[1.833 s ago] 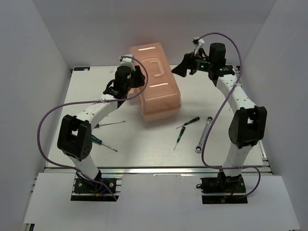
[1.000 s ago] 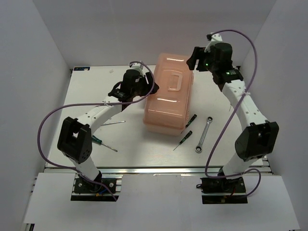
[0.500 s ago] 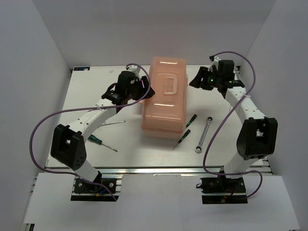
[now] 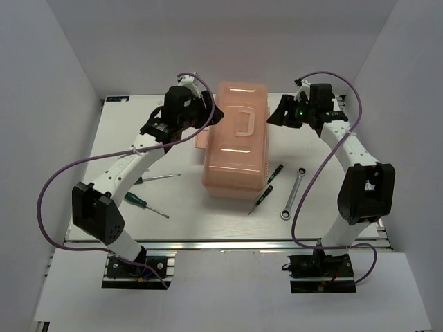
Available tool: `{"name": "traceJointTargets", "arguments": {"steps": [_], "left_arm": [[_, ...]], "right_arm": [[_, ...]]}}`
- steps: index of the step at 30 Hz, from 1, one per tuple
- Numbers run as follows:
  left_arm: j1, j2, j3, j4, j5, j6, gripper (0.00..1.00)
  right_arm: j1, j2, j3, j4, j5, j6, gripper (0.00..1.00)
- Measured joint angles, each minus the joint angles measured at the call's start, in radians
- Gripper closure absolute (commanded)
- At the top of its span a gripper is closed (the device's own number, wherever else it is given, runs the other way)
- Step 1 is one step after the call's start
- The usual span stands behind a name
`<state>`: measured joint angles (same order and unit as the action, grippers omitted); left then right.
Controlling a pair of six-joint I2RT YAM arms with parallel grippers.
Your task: Sort the tools into containers
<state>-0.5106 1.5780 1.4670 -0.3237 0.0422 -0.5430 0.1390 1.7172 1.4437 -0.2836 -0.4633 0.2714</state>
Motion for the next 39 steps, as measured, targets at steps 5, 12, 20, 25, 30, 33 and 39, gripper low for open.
{"name": "traceJointTargets", "arguments": {"steps": [5, 12, 20, 25, 30, 33, 39], "left_arm": [[-0.001, 0.055, 0.089, 0.071, 0.152, -0.035, 0.37], [-0.014, 0.25, 0.222, 0.104, 0.312, -0.072, 0.27], [-0.032, 0.379, 0.379, -0.047, 0.312, -0.073, 0.25], [-0.064, 0.446, 0.579, -0.284, 0.164, -0.012, 0.24], [-0.1, 0.498, 0.702, -0.447, 0.031, 0.054, 0.24], [-0.114, 0.504, 0.702, -0.465, 0.017, 0.071, 0.25], [-0.109, 0.506, 0.689, -0.437, 0.092, 0.075, 0.28]], "right_arm": [[0.022, 0.019, 0.022, -0.009, 0.016, -0.027, 0.38], [0.099, 0.063, 0.045, -0.024, 0.039, -0.047, 0.38], [0.117, 0.072, 0.079, -0.041, 0.039, -0.048, 0.37], [0.118, 0.072, 0.088, -0.042, 0.039, -0.048, 0.37], [0.118, 0.072, 0.092, -0.048, 0.04, -0.048, 0.36], [0.119, 0.072, 0.093, -0.052, 0.042, -0.047, 0.36], [0.119, 0.072, 0.094, -0.058, 0.042, -0.048, 0.35]]}}
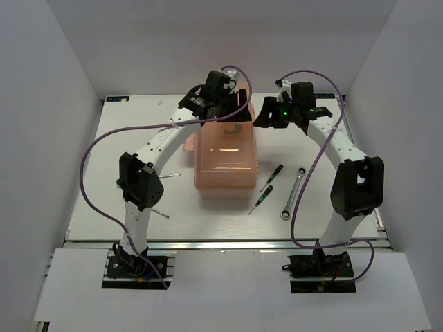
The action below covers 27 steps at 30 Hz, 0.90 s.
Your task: Sort the tools into containers
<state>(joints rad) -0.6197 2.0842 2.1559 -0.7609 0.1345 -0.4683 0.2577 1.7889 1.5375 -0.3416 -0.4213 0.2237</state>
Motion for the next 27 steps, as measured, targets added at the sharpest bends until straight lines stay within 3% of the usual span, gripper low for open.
{"name": "traceJointTargets", "arguments": {"steps": [4, 14, 20, 27], "left_arm": [[0.038, -0.052, -0.127, 0.124, 0.1, -0.042, 0.35], [0.157, -0.171, -0.485, 0.585, 0.396, -0.325, 0.34], [0.189, -0.174, -0.552, 0.729, 0.491, -0.433, 0.34], [0.195, -0.169, -0.577, 0.807, 0.529, -0.486, 0.33]], "right_arm": [[-0.002, 0.0, 0.0, -0.001, 0.003, -0.002, 0.33], [-0.004, -0.006, 0.016, -0.003, 0.031, -0.039, 0.22], [0.006, -0.043, 0.082, 0.003, 0.053, -0.063, 0.21], [0.007, -0.104, 0.122, 0.031, -0.02, -0.056, 0.3]]}}
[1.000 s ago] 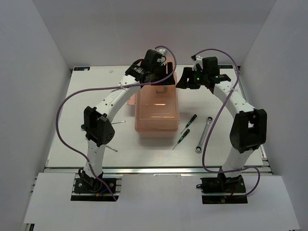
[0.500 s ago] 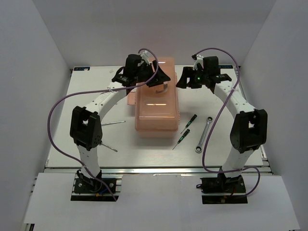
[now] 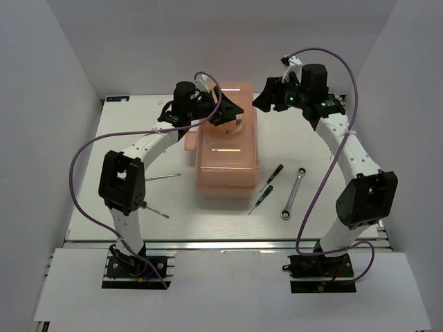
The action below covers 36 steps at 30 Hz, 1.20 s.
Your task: Sort the tools into containers
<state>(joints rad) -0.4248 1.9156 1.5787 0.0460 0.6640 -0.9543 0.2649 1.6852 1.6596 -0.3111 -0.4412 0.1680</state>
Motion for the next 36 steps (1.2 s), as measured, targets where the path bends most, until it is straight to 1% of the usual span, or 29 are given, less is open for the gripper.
{"name": "traceJointTargets", "arguments": {"steps": [9, 18, 23, 28, 30, 31, 32, 33, 36], "left_arm": [[0.006, 0.008, -0.032, 0.09, 0.035, -0.05, 0.33], [0.016, 0.008, -0.058, 0.15, 0.06, -0.079, 0.33], [0.017, 0.008, -0.062, 0.164, 0.065, -0.091, 0.33], [0.019, 0.008, -0.065, 0.17, 0.077, -0.099, 0.33], [0.024, 0.009, -0.066, 0.171, 0.087, -0.105, 0.33], [0.024, 0.009, -0.066, 0.172, 0.089, -0.108, 0.33], [0.024, 0.009, -0.066, 0.173, 0.089, -0.11, 0.33], [0.024, 0.009, -0.066, 0.172, 0.092, -0.112, 0.33], [0.024, 0.009, -0.066, 0.172, 0.092, -0.116, 0.31]], "right_arm": [[0.018, 0.032, -0.005, 0.008, -0.098, 0.066, 0.34], [0.041, 0.132, -0.005, 0.034, -0.147, 0.137, 0.38], [0.045, 0.149, 0.004, 0.072, -0.167, 0.179, 0.4], [0.08, 0.177, 0.007, 0.104, -0.183, 0.235, 0.45], [0.086, 0.185, 0.006, 0.117, -0.185, 0.259, 0.5], [0.087, 0.187, 0.006, 0.119, -0.183, 0.27, 0.5], [0.09, 0.189, 0.006, 0.121, -0.183, 0.282, 0.54], [0.092, 0.19, 0.005, 0.122, -0.184, 0.291, 0.57], [0.099, 0.193, -0.003, 0.128, -0.175, 0.309, 0.61]]}}
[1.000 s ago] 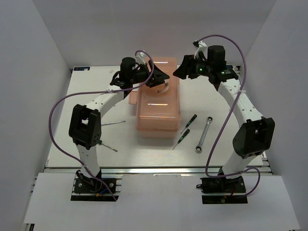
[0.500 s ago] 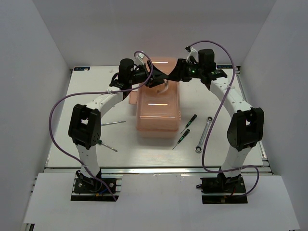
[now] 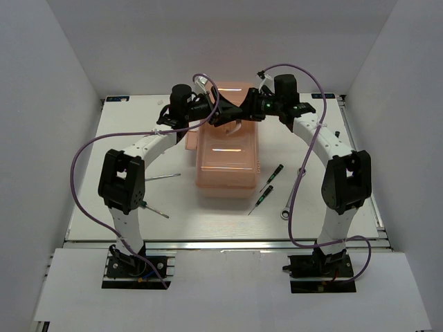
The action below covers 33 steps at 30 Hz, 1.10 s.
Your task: Sort the tools into containers
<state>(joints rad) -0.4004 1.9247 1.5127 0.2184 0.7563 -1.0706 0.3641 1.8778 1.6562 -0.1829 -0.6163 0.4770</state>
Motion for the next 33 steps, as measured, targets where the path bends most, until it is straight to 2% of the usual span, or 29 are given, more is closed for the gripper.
{"name": "traceJointTargets", "arguments": {"steps": [5, 10, 11, 14, 16, 18, 21, 22, 25, 33], "left_arm": [[0.02, -0.005, 0.008, -0.039, -0.014, 0.032, 0.29], [0.068, -0.058, 0.063, -0.24, -0.106, 0.149, 0.3], [0.08, -0.078, 0.069, -0.29, -0.142, 0.183, 0.32], [0.108, -0.172, 0.053, -0.42, -0.282, 0.267, 0.49], [0.119, -0.285, -0.044, -0.454, -0.396, 0.302, 0.59], [0.119, -0.399, -0.161, -0.494, -0.494, 0.314, 0.6], [0.117, -0.503, -0.318, -0.512, -0.598, 0.319, 0.53], [0.117, -0.507, -0.356, -0.51, -0.622, 0.32, 0.44], [0.123, -0.455, -0.422, -0.511, -0.663, 0.321, 0.33], [0.171, -0.29, -0.44, -0.452, -0.666, 0.347, 0.3]], "right_arm": [[0.005, 0.001, -0.002, 0.0, 0.016, 0.031, 0.73], [0.008, 0.0, -0.001, -0.008, 0.043, 0.051, 0.8], [0.01, 0.0, -0.001, -0.008, 0.045, 0.054, 0.82], [0.01, 0.0, -0.001, -0.01, 0.047, 0.059, 0.87], [0.01, 0.0, 0.005, -0.019, 0.052, 0.058, 0.9], [0.011, -0.001, 0.013, -0.029, 0.058, 0.054, 0.93], [0.013, -0.002, 0.031, -0.05, 0.063, 0.043, 0.94], [0.013, -0.002, 0.037, -0.056, 0.063, 0.039, 0.95], [0.013, -0.002, 0.06, -0.072, 0.061, 0.031, 0.97], [0.005, -0.002, 0.077, -0.093, 0.043, 0.015, 0.98]]}}
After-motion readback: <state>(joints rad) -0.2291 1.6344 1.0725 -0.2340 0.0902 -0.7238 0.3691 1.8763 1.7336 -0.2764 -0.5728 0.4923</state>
